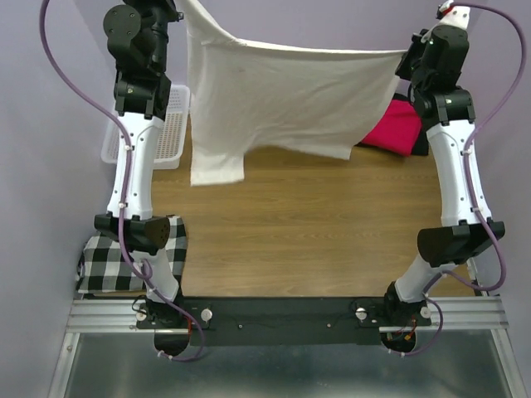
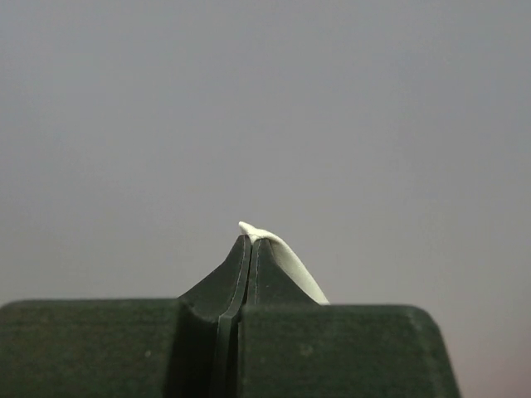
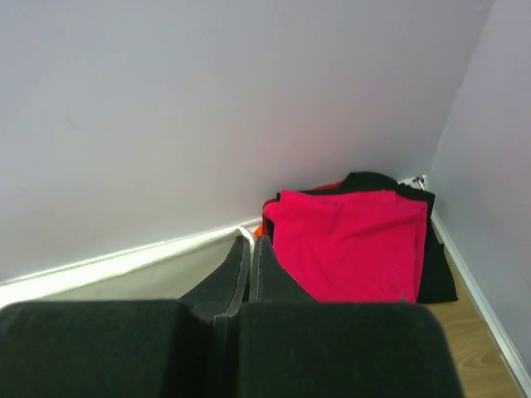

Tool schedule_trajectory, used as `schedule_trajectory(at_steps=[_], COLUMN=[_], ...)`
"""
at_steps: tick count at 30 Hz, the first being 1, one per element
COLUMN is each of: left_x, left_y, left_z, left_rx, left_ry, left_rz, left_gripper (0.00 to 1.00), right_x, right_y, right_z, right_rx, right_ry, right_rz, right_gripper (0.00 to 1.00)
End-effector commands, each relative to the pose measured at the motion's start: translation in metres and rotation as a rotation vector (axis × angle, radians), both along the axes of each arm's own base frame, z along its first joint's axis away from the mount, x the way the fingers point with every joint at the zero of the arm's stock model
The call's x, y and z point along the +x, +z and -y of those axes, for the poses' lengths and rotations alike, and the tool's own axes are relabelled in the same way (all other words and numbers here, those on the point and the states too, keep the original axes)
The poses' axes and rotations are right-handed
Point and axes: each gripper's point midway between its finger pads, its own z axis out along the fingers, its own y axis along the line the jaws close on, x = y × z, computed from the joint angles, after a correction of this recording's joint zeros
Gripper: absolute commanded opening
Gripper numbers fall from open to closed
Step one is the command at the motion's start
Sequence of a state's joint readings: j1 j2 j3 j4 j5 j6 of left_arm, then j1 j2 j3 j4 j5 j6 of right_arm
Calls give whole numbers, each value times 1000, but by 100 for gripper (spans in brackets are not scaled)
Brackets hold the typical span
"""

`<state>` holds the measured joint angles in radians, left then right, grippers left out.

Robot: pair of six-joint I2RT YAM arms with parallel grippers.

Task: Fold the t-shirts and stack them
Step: Flatten out the tshirt

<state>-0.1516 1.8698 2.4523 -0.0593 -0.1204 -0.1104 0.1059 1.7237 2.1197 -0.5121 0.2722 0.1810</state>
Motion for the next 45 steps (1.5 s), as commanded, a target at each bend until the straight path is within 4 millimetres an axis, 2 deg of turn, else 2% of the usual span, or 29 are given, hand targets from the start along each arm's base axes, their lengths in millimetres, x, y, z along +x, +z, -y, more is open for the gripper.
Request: schedule_trajectory(at_steps=[1, 3, 4, 6, 7, 9, 10, 12, 13, 14, 16, 19, 21, 24, 27, 28, 30, 31, 35, 37, 38, 41, 42, 43, 45], left_x=[-89, -104, -117, -131, -145, -160, -176, -191, -209, -216, -238, -258, -261, -253, -231, -216, -202, -184, -148, -127, -126, -102, -97, -83, -73], left_y=[78, 85, 90, 94, 97, 101, 104, 106, 109, 110, 114, 121, 124, 126, 123, 119, 116, 109, 98, 88, 91, 82, 80, 73, 72], left_z=[-14, -16, -19, -21, -24, -28, -32, -39, -43, -47, -54, -62, -64, -63, -57, -55, -53, -51, -42, -40, -40, -37, -36, -34, -34], left_rx=[19, 32, 40, 48, 50, 58, 51, 70, 68, 65, 64, 58, 57, 57, 65, 68, 70, 75, 76, 75, 70, 69, 69, 72, 71], left_ry=[11, 19, 27, 35, 40, 57, 63, 101, 114, 132, 159, 190, 205, 206, 191, 190, 190, 189, 162, 163, 166, 164, 164, 164, 168], left_rz=[223, 240, 251, 259, 263, 266, 277, 283, 297, 300, 322, 351, 362, 366, 358, 343, 334, 313, 292, 268, 279, 266, 265, 251, 257], left_gripper=[0, 0, 0, 0, 0, 0, 0, 0, 0, 0, 0, 0, 0, 0, 0, 0, 0, 0, 0, 0, 0, 0, 0, 0, 0], right_x=[-40, -58, -61, -71, -84, -97, -112, -125, -131, -147, -159, -173, -173, -165, -147, -133, -120, -114, -81, -72, -68, -53, -44, -43, -38], right_y=[51, 61, 51, 48, 49, 50, 59, 60, 63, 74, 84, 102, 110, 113, 110, 103, 98, 94, 75, 72, 71, 68, 62, 67, 67], right_z=[8, 8, 8, 7, 8, 8, 9, 8, 8, 8, 9, 9, 9, 7, 7, 6, 4, 5, -1, 0, -1, 1, 1, 3, 6], right_rx=[18, 32, 30, 33, 32, 32, 31, 31, 28, 31, 27, 27, 27, 24, 19, 16, 16, 17, 24, 23, 20, 7, 4, 2, 0], right_ry=[-20, -12, -8, 0, 3, 11, 15, 29, 36, 47, 51, 59, 58, 62, 56, 54, 53, 50, 54, 47, 48, 38, 29, 21, 0], right_rz=[127, 153, 131, 126, 132, 139, 165, 174, 184, 217, 247, 295, 310, 313, 299, 276, 261, 252, 203, 195, 191, 184, 170, 181, 182], right_gripper=[1, 1, 1, 1, 1, 1, 1, 1, 1, 1, 1, 1, 1, 1, 1, 1, 1, 1, 1, 1, 1, 1, 1, 1, 1])
